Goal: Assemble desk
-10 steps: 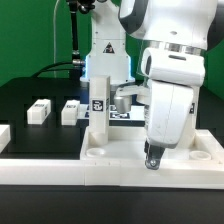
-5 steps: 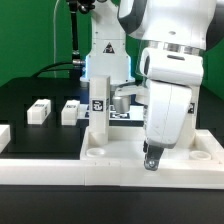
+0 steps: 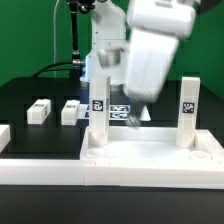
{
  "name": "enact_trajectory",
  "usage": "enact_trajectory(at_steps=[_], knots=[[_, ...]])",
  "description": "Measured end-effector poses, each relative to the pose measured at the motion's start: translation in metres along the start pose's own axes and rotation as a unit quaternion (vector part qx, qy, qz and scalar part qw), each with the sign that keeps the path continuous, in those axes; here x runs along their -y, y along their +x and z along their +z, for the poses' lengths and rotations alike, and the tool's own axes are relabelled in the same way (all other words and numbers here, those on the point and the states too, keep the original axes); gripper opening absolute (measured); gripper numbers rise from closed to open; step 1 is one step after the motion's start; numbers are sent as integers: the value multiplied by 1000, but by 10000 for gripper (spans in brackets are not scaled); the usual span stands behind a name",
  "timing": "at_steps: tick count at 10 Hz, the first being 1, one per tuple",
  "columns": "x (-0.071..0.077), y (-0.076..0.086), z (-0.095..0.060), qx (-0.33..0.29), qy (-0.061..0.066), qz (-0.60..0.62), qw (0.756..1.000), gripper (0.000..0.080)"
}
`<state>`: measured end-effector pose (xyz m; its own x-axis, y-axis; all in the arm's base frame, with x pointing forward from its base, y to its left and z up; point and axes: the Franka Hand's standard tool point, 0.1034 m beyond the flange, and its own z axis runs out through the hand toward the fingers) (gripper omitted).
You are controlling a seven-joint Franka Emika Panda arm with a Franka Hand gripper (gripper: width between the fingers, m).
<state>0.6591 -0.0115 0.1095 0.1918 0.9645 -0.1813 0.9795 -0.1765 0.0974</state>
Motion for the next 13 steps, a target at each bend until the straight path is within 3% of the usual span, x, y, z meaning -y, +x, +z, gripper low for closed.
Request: enact_trajectory(at_steps=[1,2,6,9,10,11,12,13], knots=[[-8,-19,-12,1,-6,9,1000,649],[-9,-32,-10,3,-6,62,998,649],[-8,-35,-1,2,-1,204,979,649],[-2,-91,5,-10,19,302,953,649],[5,-117,7,-12,26,344,939,649],[3,-143,6,-12,25,383,923,649],[4,-149,8,-10,25,412,911,649],[4,-145,8,-10,26,449,893,649]])
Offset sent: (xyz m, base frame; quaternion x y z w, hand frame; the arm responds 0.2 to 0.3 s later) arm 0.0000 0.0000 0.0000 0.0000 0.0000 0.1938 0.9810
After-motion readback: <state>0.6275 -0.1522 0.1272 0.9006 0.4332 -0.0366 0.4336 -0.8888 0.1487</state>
